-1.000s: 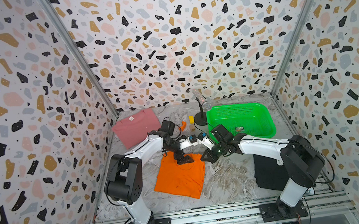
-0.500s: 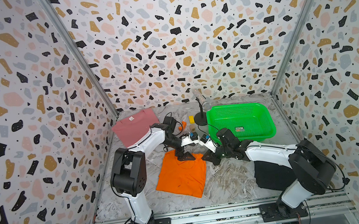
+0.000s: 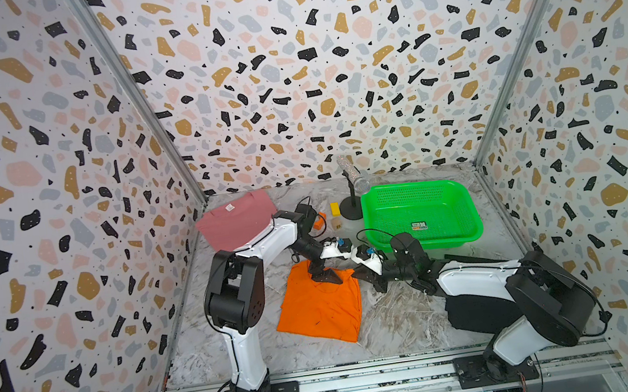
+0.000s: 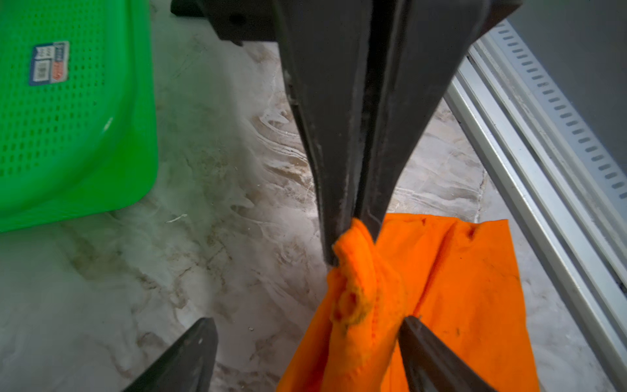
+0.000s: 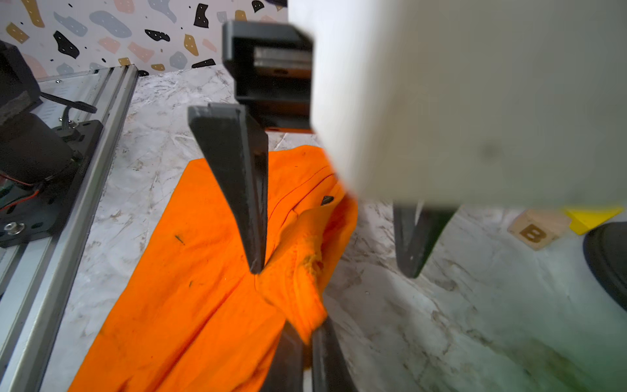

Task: Put the folded t-shirts into the basket
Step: Pick up the T-shirt from the center of the board.

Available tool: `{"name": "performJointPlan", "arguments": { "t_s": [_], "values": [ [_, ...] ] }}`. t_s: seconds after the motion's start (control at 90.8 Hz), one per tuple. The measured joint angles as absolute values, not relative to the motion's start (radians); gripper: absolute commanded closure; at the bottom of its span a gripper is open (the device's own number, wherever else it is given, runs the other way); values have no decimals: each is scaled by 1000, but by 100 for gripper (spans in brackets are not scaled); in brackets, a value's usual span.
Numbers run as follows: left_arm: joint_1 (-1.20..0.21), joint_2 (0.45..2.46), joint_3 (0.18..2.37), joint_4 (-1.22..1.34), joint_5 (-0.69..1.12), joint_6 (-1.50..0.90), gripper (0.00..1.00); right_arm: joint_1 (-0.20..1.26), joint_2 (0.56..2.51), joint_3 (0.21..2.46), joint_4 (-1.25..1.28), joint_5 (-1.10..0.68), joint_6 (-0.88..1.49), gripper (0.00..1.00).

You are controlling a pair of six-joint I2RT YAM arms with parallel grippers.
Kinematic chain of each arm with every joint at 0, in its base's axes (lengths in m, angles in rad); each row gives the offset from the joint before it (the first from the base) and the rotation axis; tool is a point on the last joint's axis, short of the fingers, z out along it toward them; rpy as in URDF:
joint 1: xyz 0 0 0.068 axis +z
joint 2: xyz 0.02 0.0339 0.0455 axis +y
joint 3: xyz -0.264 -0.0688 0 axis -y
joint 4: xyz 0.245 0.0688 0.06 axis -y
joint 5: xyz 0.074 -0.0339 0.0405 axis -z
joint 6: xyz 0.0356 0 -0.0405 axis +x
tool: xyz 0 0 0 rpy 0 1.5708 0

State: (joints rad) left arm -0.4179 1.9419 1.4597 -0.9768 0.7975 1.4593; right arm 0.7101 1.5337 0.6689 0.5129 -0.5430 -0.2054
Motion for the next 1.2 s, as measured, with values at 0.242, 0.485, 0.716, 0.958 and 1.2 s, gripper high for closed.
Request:
{"name": "performJointPlan", "arguments": {
  "t_s": [0.242,0.485,0.716,0.958,1.2],
  "values": [
    [-424,1951,1468,-1000,790,1514,49,710,1534,669,539,-544,-211,100],
    [-427,1957,1487,-1028,775,1539,84,710,1534,669,532,-538,-204,85],
    [-427,1968,1504,-1058,778,1571,84,707,1481,669,469,-529,-160,46],
    [-427,1968,1504,-1063,783,1579,82,627,1413,795,186,-674,-4,31],
    [-427,1967,1504,-1061,804,1579,82,609,1465,839,126,-764,198,30]
  ]
}}
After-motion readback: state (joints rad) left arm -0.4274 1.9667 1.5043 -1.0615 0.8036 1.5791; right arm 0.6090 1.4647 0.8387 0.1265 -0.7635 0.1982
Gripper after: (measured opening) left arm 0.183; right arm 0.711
